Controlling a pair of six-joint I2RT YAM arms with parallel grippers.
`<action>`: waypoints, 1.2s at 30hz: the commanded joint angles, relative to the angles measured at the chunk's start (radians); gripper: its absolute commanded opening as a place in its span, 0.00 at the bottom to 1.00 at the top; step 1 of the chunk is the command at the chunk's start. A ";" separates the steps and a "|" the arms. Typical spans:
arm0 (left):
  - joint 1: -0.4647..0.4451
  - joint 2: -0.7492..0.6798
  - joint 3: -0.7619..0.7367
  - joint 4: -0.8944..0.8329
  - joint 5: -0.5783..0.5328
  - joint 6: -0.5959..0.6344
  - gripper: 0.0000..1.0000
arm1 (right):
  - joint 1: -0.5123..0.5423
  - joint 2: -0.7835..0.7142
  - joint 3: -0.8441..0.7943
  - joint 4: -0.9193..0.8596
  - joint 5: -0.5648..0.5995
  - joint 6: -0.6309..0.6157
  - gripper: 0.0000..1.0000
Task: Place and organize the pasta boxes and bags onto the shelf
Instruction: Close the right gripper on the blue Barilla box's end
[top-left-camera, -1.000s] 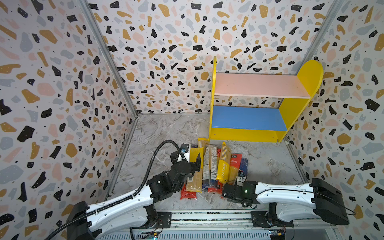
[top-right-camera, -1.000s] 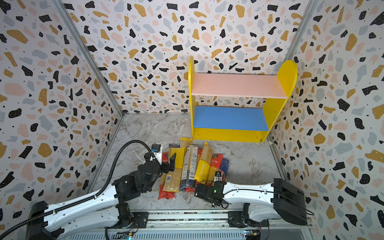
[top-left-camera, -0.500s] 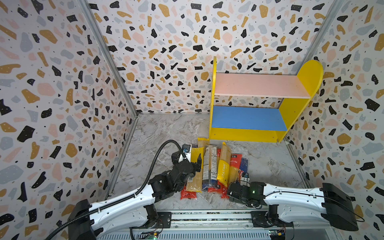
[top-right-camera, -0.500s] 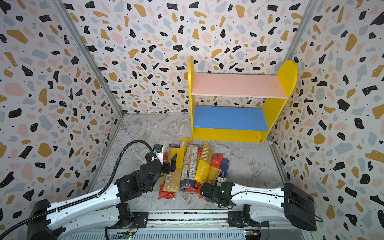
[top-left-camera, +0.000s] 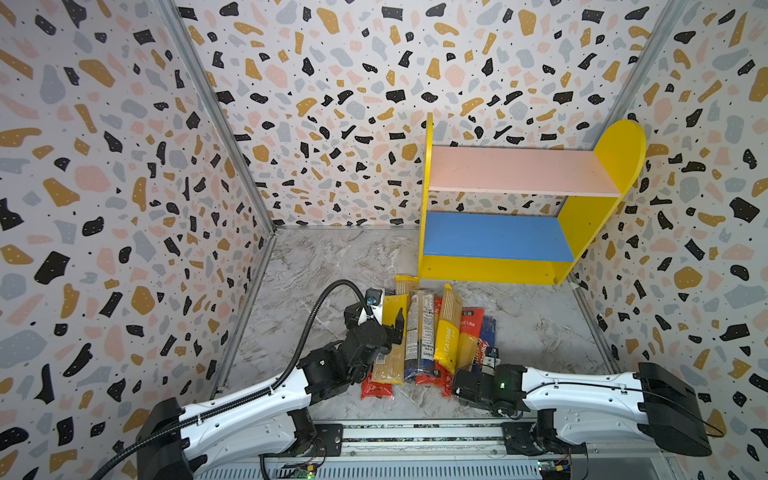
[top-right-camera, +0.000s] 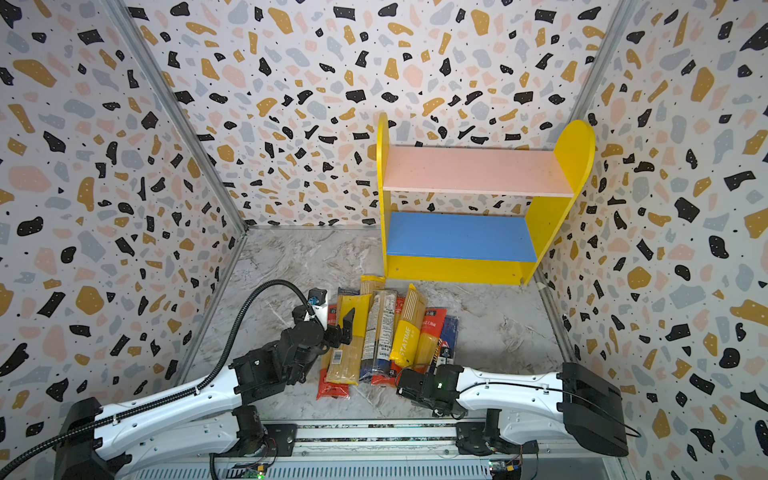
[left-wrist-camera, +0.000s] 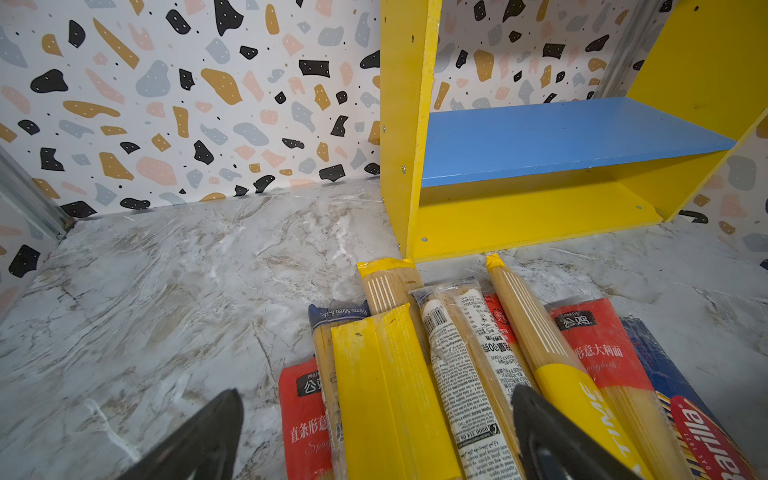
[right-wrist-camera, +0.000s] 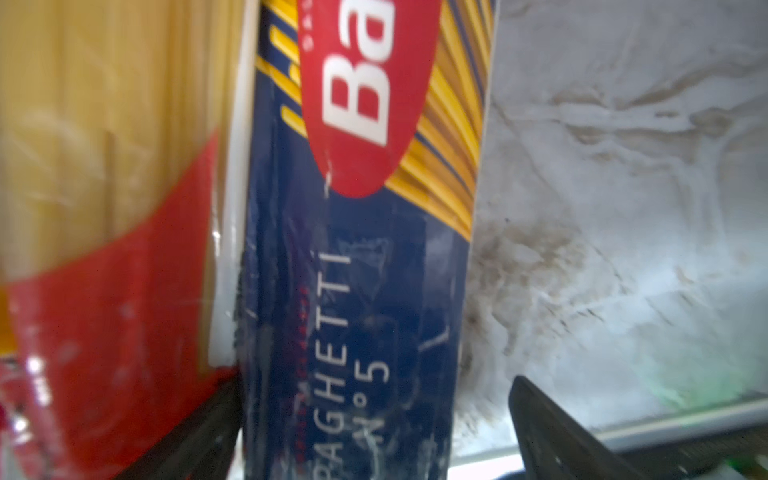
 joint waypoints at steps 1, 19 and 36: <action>-0.006 -0.024 0.009 0.013 -0.011 -0.005 1.00 | 0.027 0.024 0.020 -0.079 -0.079 0.008 0.99; -0.006 -0.043 -0.016 0.012 -0.040 0.017 1.00 | -0.218 0.009 -0.060 0.066 -0.049 -0.219 0.99; -0.006 0.019 0.009 0.025 -0.042 0.035 1.00 | -0.329 0.137 -0.076 0.212 -0.102 -0.362 0.70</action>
